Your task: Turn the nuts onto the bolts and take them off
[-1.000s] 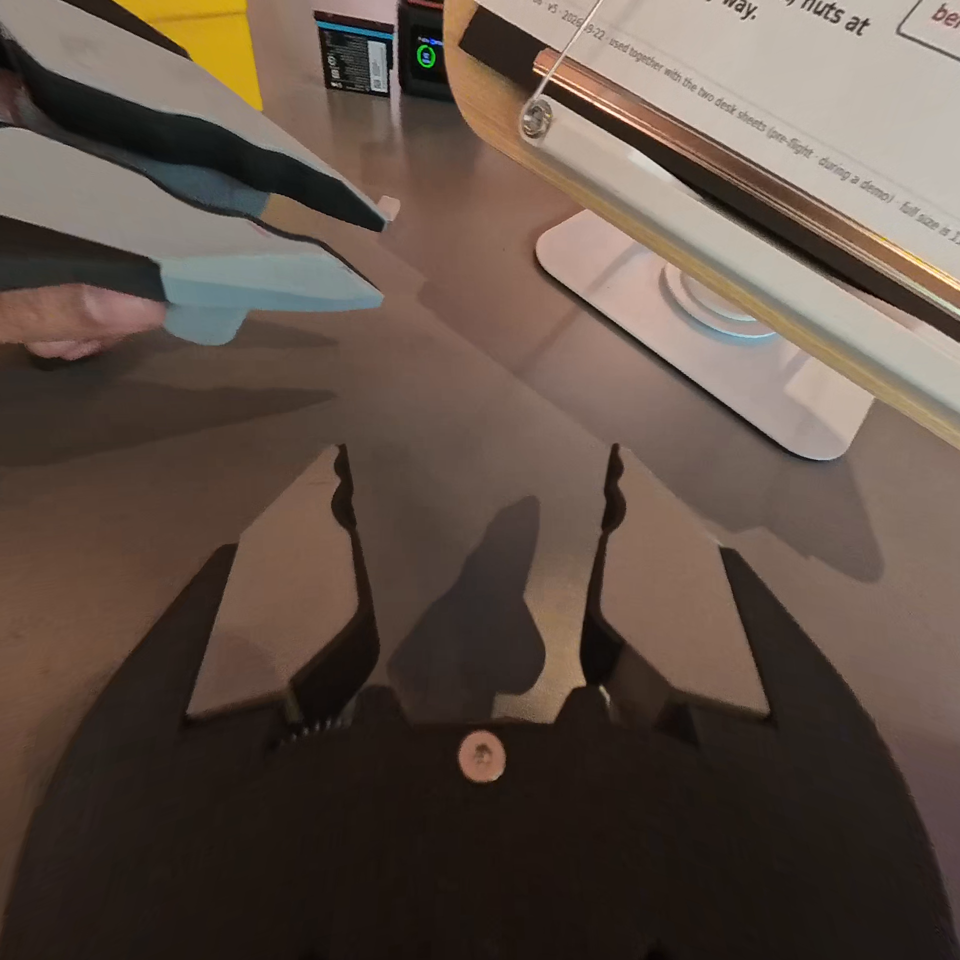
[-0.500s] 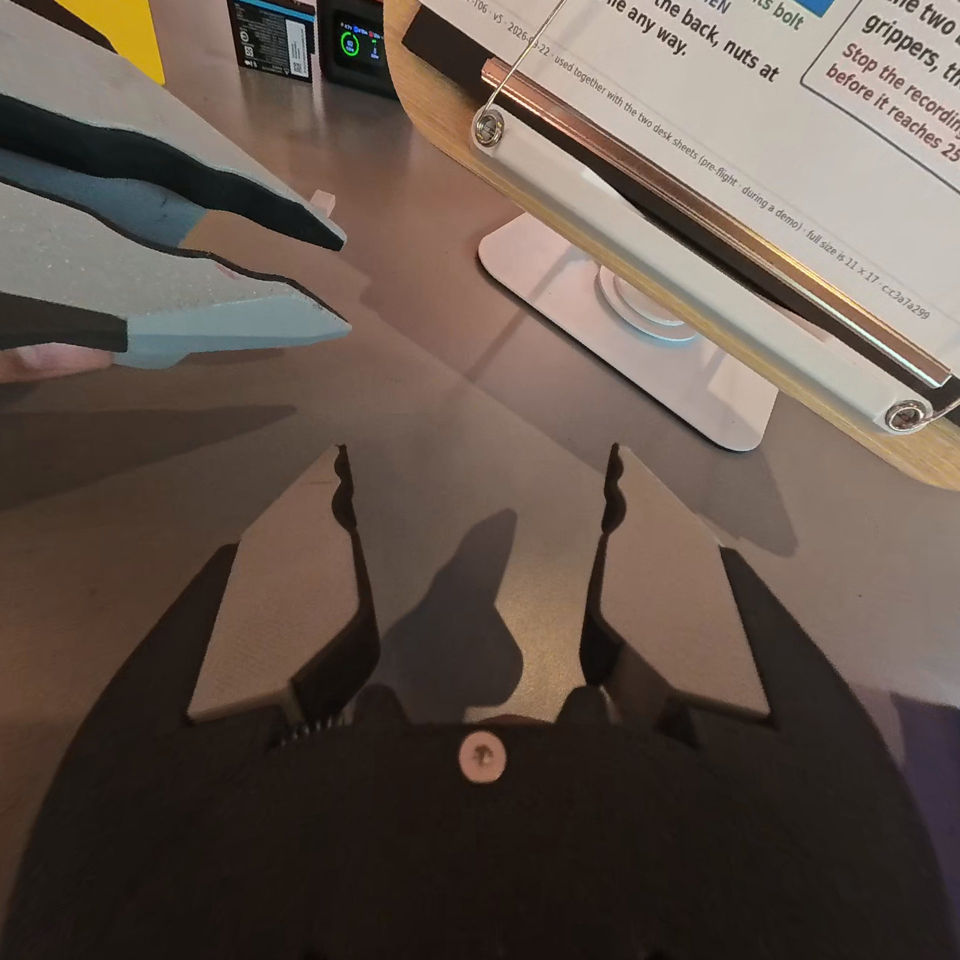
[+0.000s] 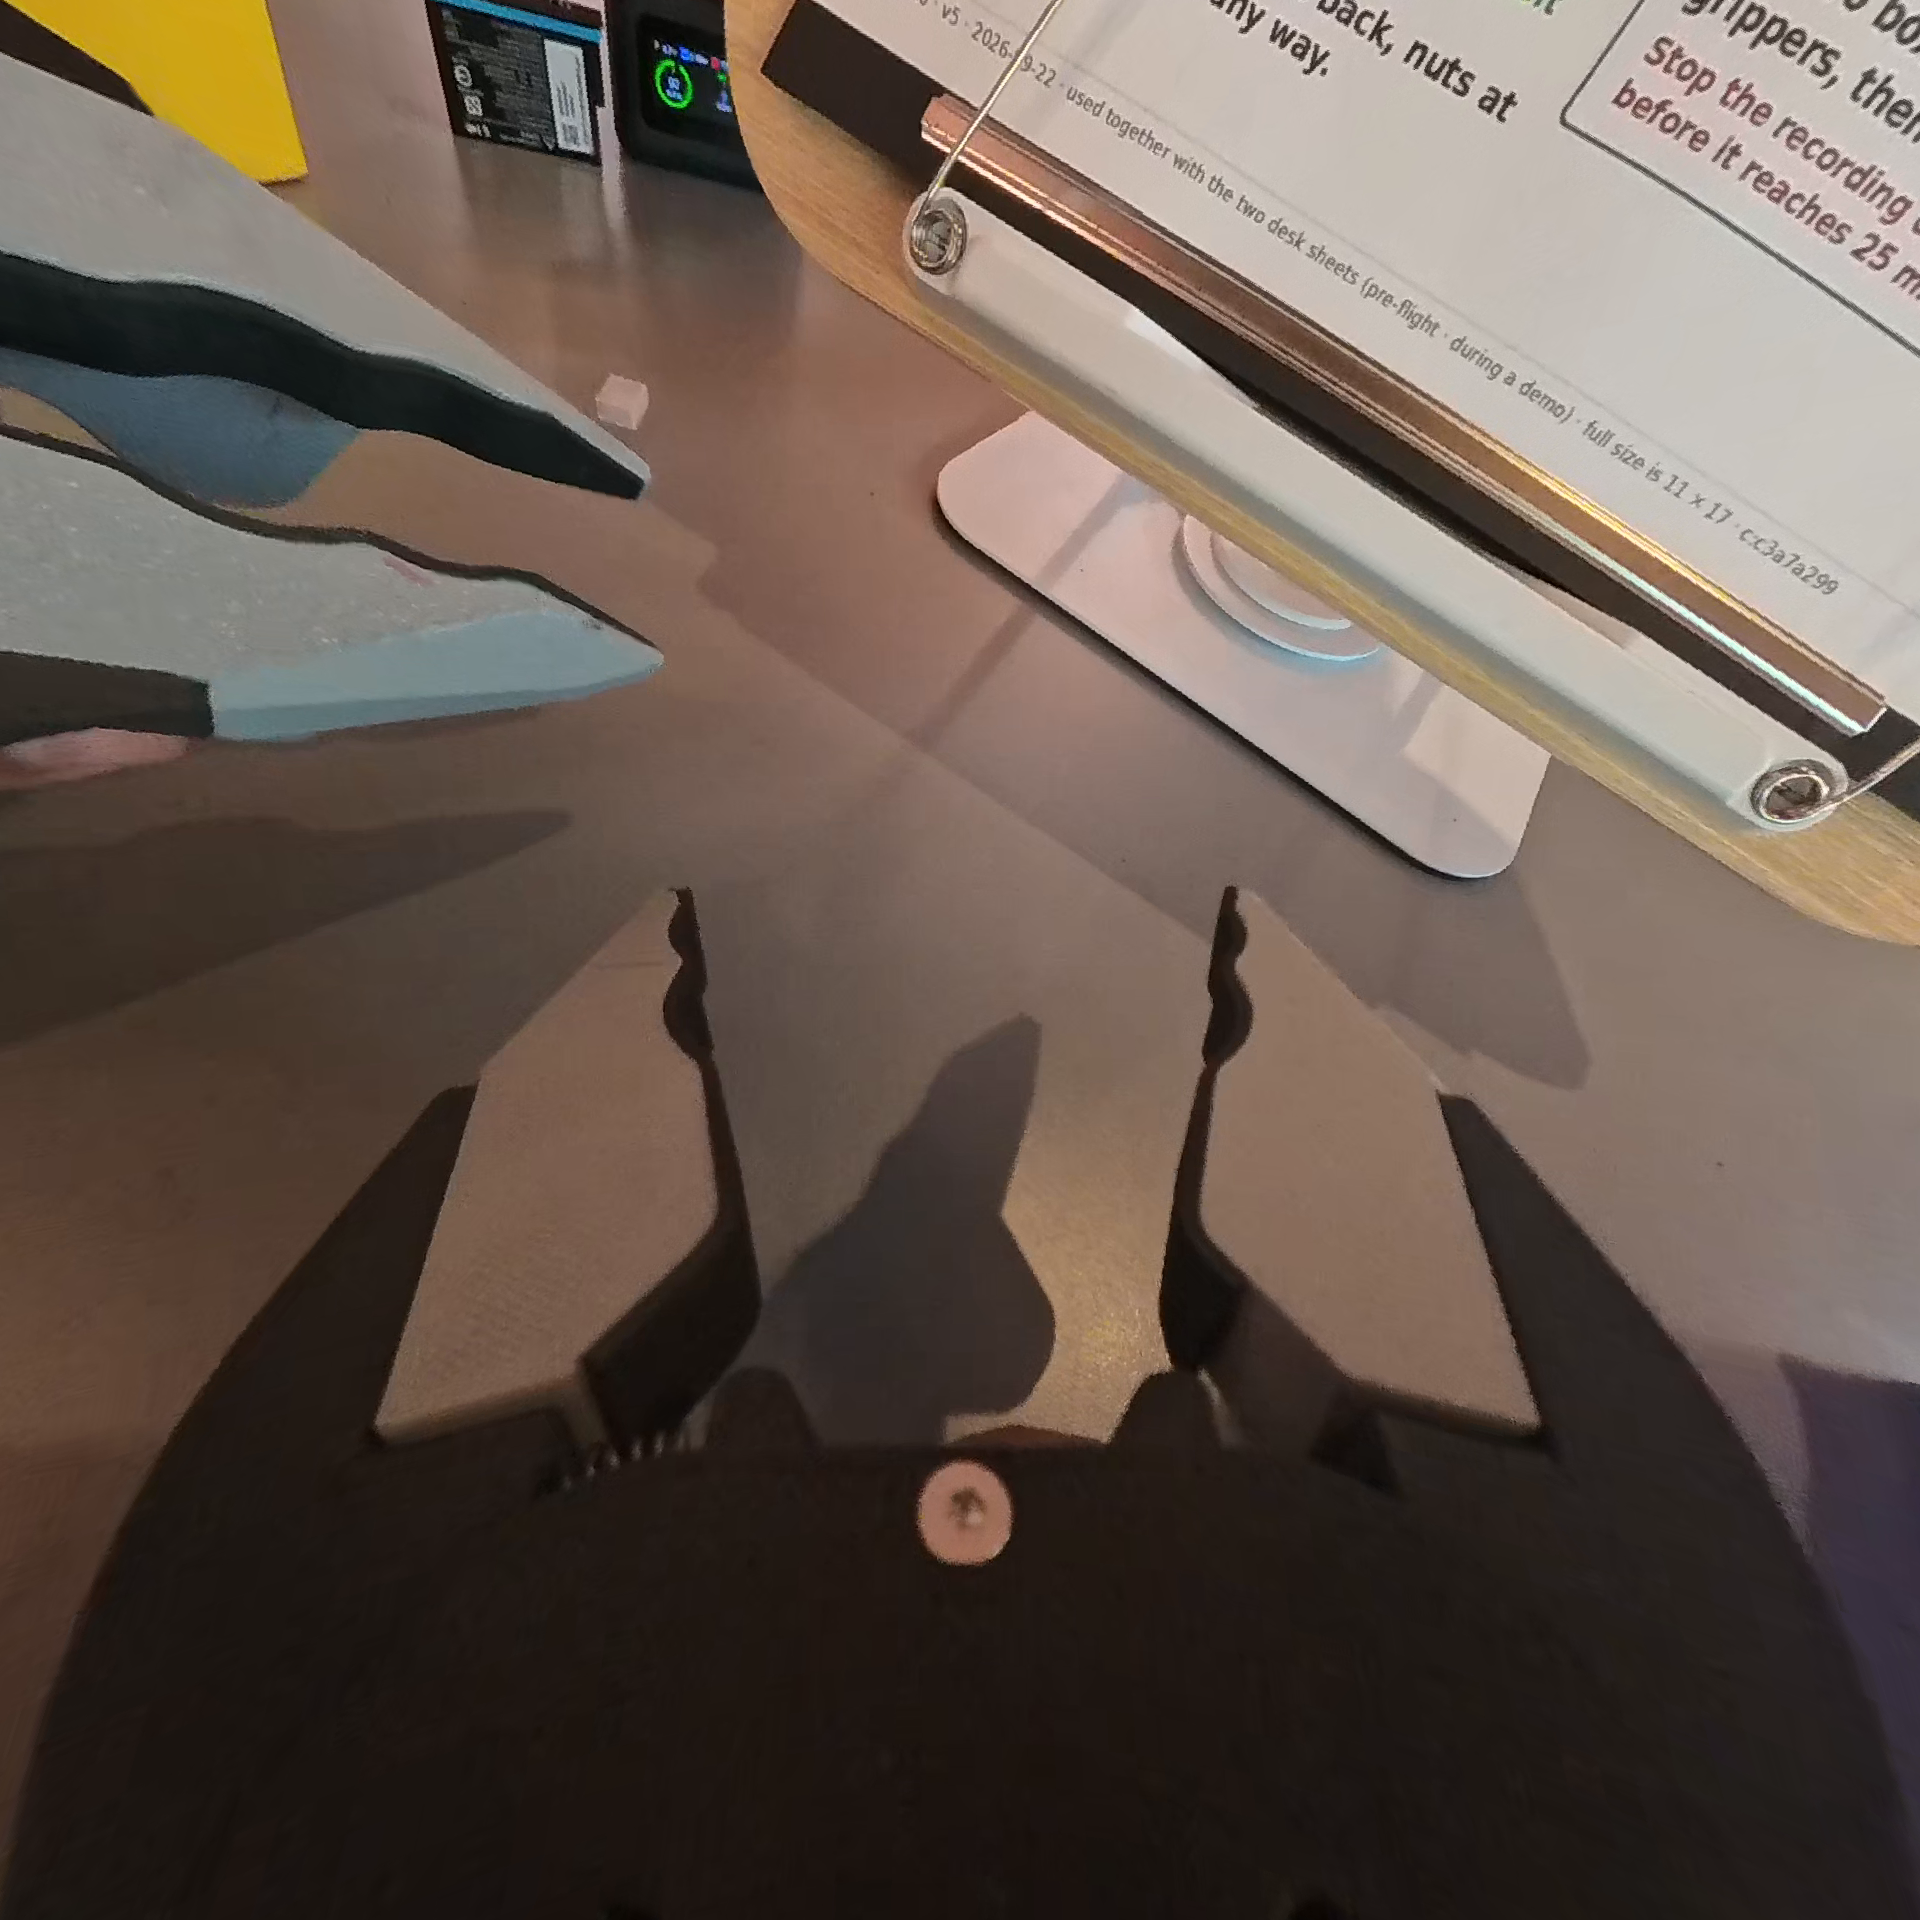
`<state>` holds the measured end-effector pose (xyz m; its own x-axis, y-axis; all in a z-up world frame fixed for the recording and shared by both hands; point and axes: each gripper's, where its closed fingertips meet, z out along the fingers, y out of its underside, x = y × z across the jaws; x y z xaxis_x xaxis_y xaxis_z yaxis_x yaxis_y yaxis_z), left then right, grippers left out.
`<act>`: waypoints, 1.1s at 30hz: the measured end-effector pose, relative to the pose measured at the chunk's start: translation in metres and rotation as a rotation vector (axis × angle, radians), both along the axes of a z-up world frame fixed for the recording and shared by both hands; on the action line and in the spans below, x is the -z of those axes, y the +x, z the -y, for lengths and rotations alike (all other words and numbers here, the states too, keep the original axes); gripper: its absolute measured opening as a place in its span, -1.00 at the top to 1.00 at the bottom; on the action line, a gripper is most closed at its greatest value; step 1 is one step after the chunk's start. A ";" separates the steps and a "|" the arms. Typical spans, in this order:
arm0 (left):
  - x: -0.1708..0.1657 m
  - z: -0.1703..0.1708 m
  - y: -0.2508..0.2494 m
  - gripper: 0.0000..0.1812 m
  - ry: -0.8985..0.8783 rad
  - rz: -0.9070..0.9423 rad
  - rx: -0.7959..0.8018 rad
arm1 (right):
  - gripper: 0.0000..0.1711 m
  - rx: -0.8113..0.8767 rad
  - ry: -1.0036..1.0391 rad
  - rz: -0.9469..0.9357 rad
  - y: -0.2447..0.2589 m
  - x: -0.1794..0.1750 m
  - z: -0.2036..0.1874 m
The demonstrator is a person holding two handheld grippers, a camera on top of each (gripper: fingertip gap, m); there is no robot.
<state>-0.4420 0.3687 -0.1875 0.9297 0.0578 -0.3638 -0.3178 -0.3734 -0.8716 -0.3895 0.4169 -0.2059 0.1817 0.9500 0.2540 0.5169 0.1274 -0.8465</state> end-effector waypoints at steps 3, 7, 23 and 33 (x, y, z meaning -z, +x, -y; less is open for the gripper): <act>-0.002 0.001 -0.003 0.71 0.014 0.040 -0.002 | -0.11 0.002 -0.017 -0.001 0.001 0.000 -0.001; -0.005 0.003 -0.006 0.71 0.036 0.086 -0.004 | -0.10 0.001 -0.021 0.003 0.001 0.001 -0.001; -0.010 0.006 -0.013 0.69 0.071 0.155 -0.013 | -0.10 -0.031 -0.076 0.016 0.002 0.004 0.003; -0.010 0.007 -0.013 0.70 0.069 0.145 -0.018 | -0.09 -0.034 -0.094 0.033 0.003 0.007 0.004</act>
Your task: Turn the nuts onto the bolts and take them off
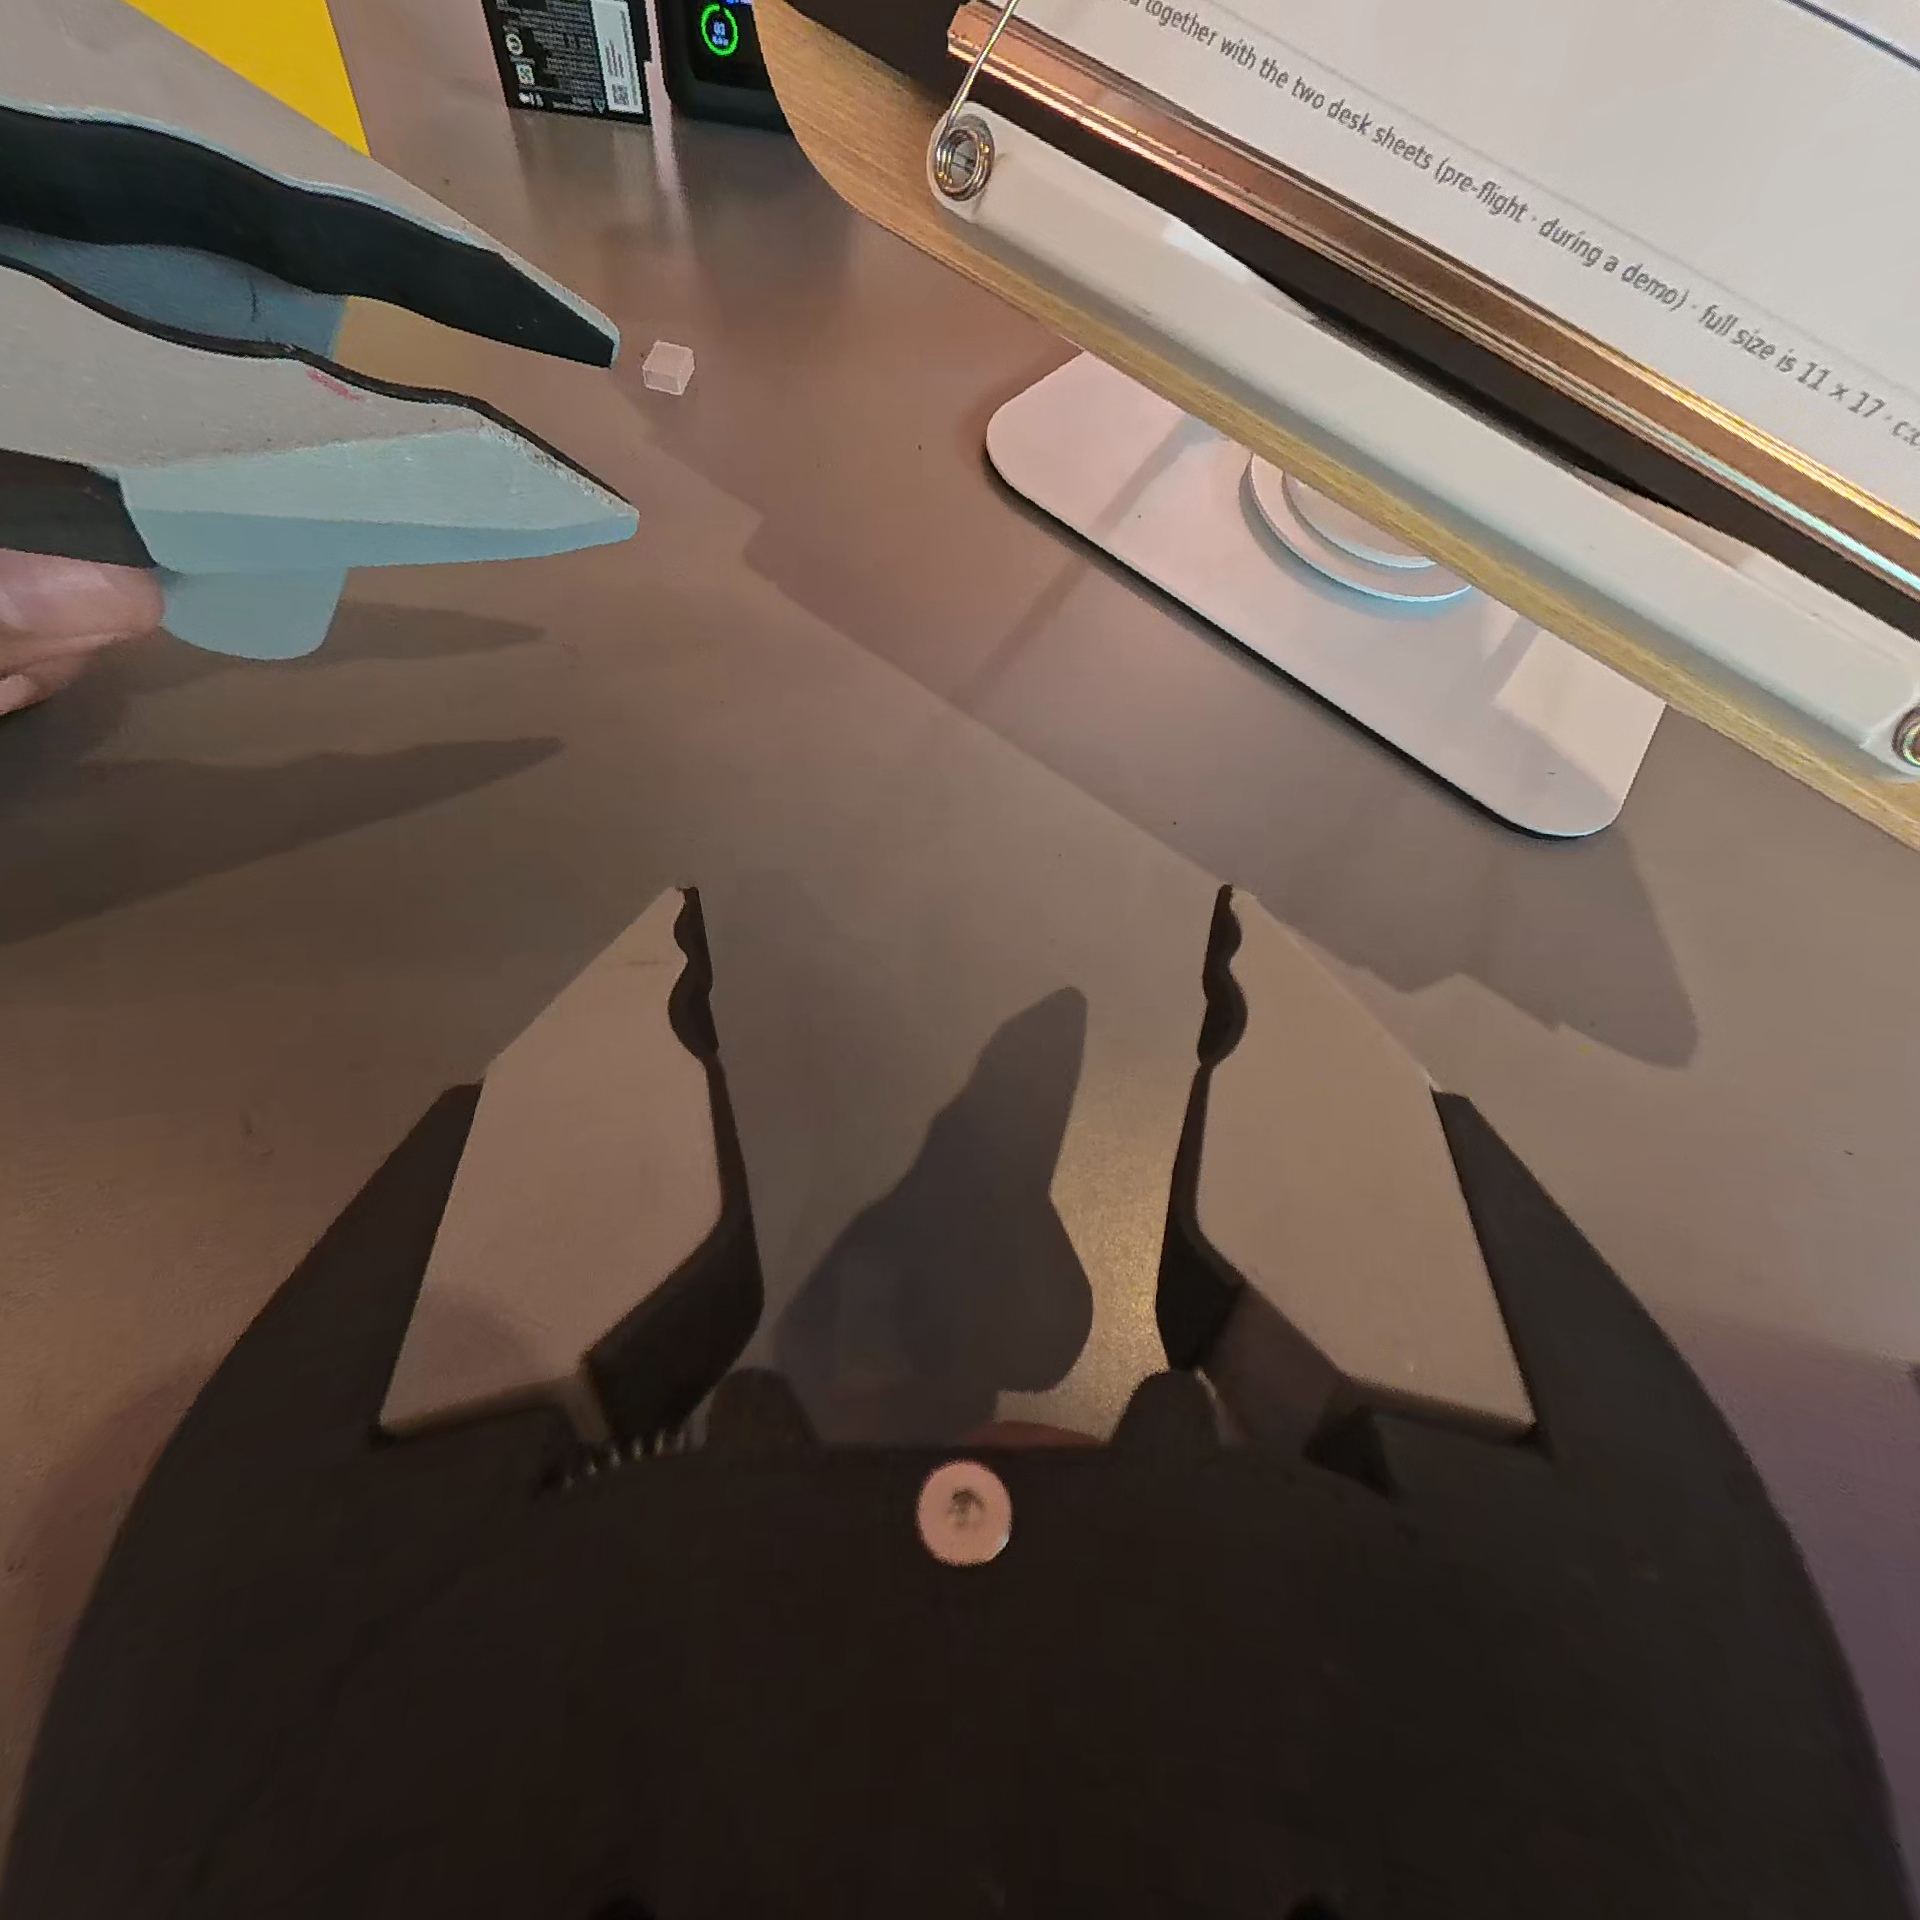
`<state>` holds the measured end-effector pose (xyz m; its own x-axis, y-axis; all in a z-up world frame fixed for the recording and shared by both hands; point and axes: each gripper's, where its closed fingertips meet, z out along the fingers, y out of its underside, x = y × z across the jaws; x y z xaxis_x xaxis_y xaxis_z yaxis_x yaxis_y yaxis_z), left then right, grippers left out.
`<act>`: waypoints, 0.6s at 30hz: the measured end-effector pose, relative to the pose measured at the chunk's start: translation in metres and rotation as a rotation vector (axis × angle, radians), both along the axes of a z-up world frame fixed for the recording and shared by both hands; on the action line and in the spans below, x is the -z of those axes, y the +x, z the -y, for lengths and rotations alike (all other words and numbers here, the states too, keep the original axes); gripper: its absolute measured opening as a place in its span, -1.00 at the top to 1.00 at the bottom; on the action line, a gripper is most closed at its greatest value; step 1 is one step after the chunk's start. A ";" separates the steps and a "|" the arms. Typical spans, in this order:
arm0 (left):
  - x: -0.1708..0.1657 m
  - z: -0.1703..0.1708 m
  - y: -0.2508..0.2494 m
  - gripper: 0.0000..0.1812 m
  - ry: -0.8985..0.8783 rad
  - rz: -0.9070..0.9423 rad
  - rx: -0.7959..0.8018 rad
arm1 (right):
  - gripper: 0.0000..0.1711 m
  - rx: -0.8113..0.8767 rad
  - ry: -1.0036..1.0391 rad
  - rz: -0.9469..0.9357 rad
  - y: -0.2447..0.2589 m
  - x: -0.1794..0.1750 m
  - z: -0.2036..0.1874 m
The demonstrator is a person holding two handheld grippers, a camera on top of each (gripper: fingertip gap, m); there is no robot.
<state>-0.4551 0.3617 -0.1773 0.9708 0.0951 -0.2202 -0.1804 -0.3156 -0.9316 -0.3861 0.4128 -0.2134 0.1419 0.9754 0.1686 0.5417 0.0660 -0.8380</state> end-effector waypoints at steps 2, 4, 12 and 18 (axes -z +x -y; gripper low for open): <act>0.000 0.000 0.000 0.69 -0.002 0.002 0.002 | -0.09 0.000 -0.001 0.008 0.000 0.001 0.000; 0.001 0.000 0.000 0.69 -0.006 0.005 0.004 | -0.09 0.001 0.000 0.009 0.000 0.001 0.000; 0.002 -0.001 0.000 0.69 -0.013 0.002 0.002 | -0.08 -0.003 -0.003 0.017 0.000 0.003 0.001; 0.004 -0.001 0.000 0.69 -0.020 0.001 0.002 | -0.08 -0.005 -0.008 0.021 -0.001 0.004 0.001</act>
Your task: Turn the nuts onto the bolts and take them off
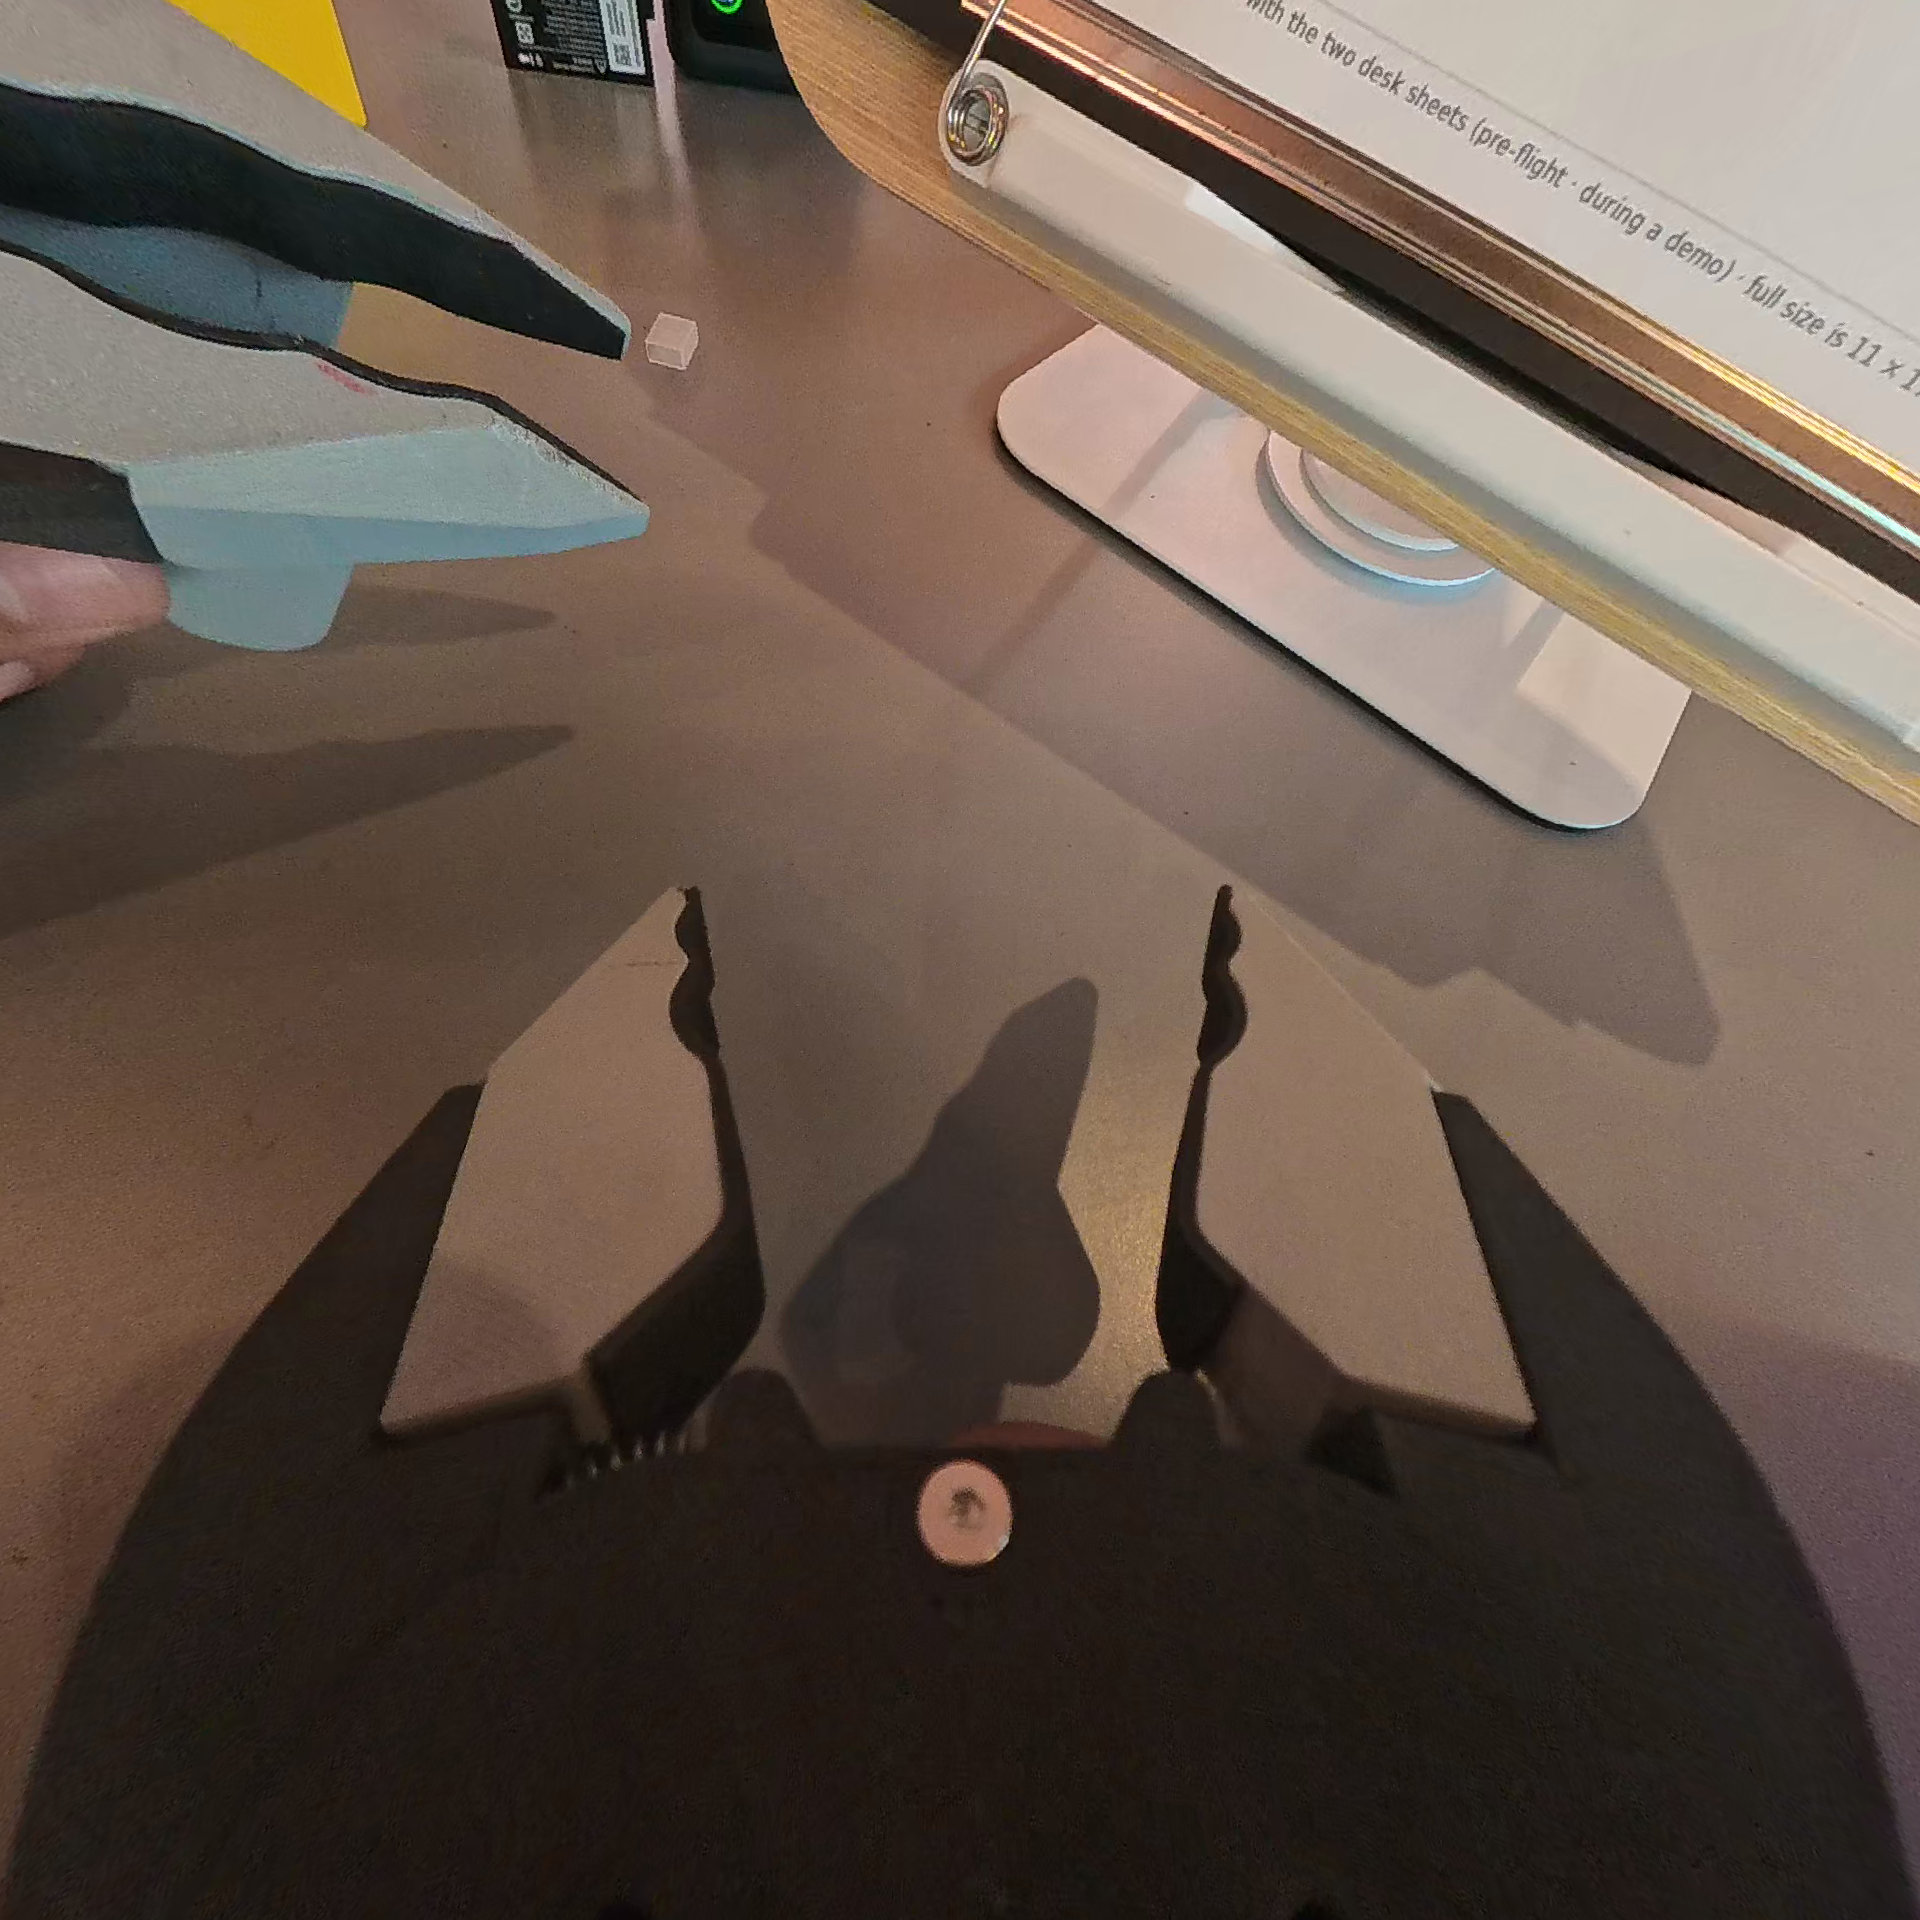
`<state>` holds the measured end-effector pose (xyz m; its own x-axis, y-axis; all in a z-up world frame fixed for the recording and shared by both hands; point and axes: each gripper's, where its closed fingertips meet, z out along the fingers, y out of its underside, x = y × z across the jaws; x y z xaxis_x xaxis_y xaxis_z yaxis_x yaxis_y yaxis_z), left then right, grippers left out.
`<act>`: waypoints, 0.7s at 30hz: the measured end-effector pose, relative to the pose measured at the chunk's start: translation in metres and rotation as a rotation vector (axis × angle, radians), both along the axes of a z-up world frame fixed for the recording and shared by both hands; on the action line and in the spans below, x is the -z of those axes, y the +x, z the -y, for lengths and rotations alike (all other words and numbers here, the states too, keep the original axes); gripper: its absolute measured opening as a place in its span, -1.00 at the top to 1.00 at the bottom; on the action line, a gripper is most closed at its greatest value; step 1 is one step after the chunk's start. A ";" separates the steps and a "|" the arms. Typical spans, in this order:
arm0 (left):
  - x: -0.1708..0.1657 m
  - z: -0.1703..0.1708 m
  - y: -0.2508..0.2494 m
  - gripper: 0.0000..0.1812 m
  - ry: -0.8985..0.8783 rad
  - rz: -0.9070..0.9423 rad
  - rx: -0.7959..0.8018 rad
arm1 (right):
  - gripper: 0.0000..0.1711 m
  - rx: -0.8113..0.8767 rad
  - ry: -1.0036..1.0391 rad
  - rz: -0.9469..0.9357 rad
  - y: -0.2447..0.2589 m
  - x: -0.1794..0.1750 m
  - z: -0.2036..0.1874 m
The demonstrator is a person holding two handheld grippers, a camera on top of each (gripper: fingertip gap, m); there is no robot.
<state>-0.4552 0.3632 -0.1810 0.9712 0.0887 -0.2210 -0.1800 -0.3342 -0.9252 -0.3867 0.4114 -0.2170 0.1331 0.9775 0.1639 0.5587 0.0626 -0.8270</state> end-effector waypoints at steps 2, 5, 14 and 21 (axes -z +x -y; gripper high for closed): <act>0.001 0.000 0.000 0.69 -0.003 -0.001 0.000 | -0.08 -0.001 -0.003 -0.001 0.000 0.000 0.000; 0.002 -0.001 -0.001 0.69 -0.012 -0.002 -0.004 | -0.08 -0.004 -0.006 -0.001 0.000 0.000 0.001; 0.005 -0.002 -0.002 0.67 -0.030 0.018 -0.007 | -0.08 -0.017 -0.029 0.008 -0.002 0.002 0.003; 0.005 -0.002 -0.003 0.65 -0.026 0.020 -0.008 | -0.08 -0.046 -0.013 0.032 -0.004 0.005 0.009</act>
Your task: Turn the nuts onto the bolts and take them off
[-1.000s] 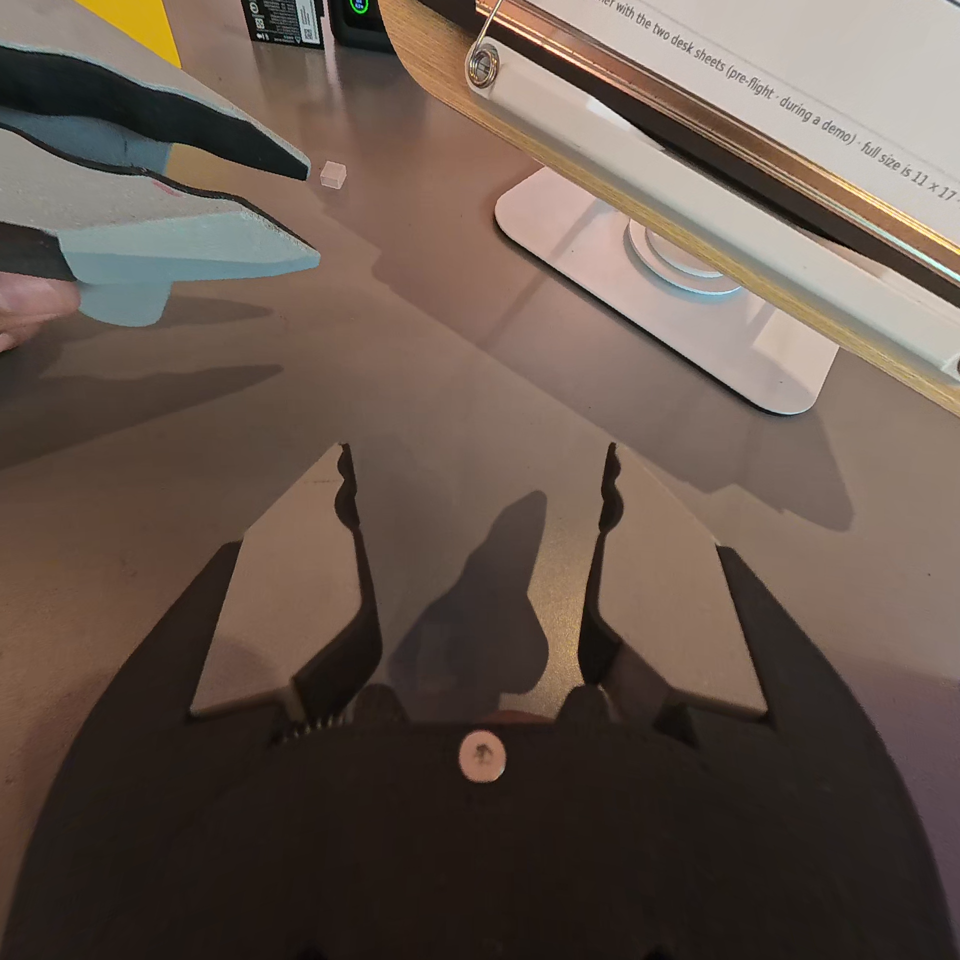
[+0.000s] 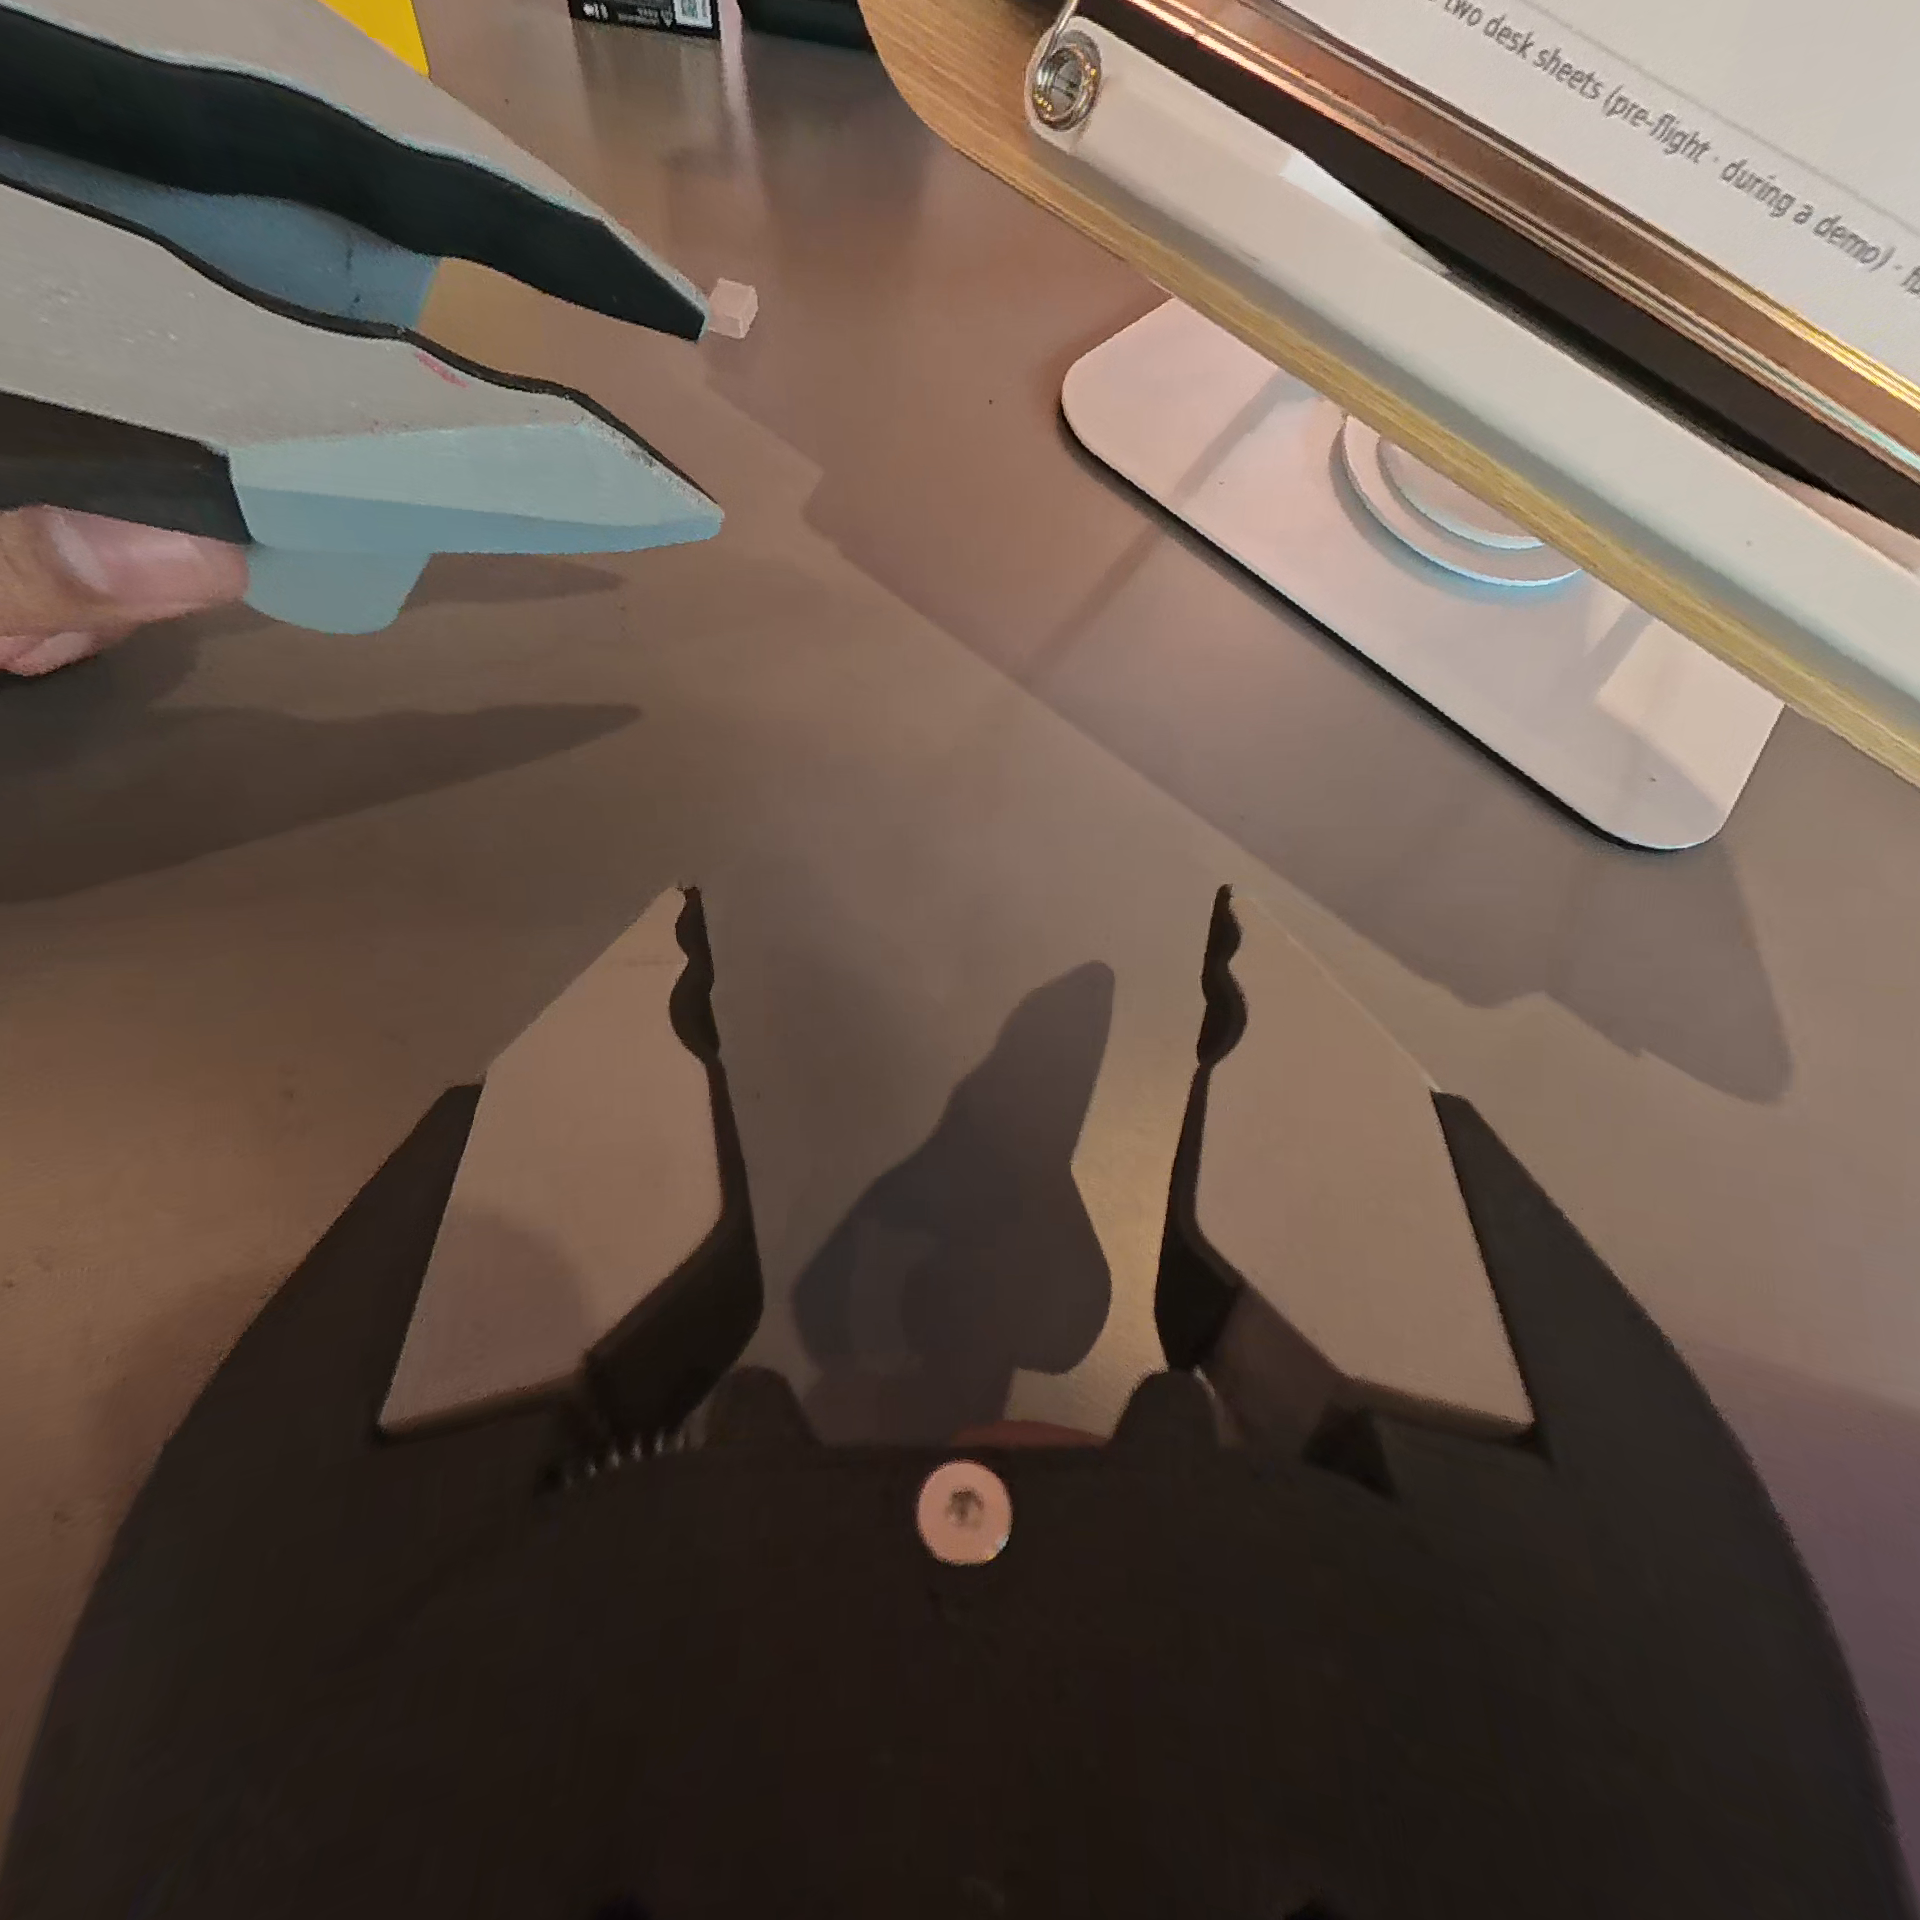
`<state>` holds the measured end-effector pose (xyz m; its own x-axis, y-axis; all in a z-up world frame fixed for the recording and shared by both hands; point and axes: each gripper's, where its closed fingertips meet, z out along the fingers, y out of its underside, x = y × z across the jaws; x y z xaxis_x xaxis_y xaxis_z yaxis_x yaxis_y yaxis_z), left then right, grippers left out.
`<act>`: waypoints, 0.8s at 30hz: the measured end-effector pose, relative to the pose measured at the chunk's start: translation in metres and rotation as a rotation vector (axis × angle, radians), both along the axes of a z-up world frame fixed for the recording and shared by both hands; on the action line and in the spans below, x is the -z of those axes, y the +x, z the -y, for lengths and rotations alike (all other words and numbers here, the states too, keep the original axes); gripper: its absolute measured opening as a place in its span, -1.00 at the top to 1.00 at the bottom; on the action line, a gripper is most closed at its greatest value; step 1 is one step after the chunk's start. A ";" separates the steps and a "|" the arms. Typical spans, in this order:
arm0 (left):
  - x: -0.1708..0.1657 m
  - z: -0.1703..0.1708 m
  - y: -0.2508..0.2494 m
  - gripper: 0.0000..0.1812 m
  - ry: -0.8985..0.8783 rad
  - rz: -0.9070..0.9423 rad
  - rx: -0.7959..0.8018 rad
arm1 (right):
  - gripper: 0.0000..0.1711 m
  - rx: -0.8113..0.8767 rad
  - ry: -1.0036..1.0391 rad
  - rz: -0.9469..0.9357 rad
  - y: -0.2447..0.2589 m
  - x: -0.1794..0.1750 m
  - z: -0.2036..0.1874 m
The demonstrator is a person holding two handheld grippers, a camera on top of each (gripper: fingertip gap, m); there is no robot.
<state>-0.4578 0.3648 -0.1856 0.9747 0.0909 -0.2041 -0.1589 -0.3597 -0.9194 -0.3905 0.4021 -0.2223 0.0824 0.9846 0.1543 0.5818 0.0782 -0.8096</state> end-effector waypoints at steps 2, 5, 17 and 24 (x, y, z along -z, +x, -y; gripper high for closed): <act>0.001 0.000 0.002 0.65 -0.004 -0.011 0.006 | -0.08 -0.006 0.013 0.011 0.000 0.002 0.001; 0.003 -0.001 0.005 0.64 -0.023 -0.024 0.012 | -0.08 -0.013 0.018 0.019 -0.001 0.003 0.003; 0.008 0.008 0.050 0.55 -0.103 0.057 0.142 | -0.03 -0.102 -0.008 0.067 -0.001 0.011 0.016; -0.080 0.063 0.069 0.65 -0.082 -0.074 0.301 | -0.03 -0.204 -0.033 0.072 0.005 0.012 0.034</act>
<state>-0.3890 0.3015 -0.1055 0.9375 -0.2193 -0.2700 -0.3349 -0.3590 -0.8712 -0.3859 0.3684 -0.2341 -0.1290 0.9843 0.1201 0.6133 0.1744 -0.7704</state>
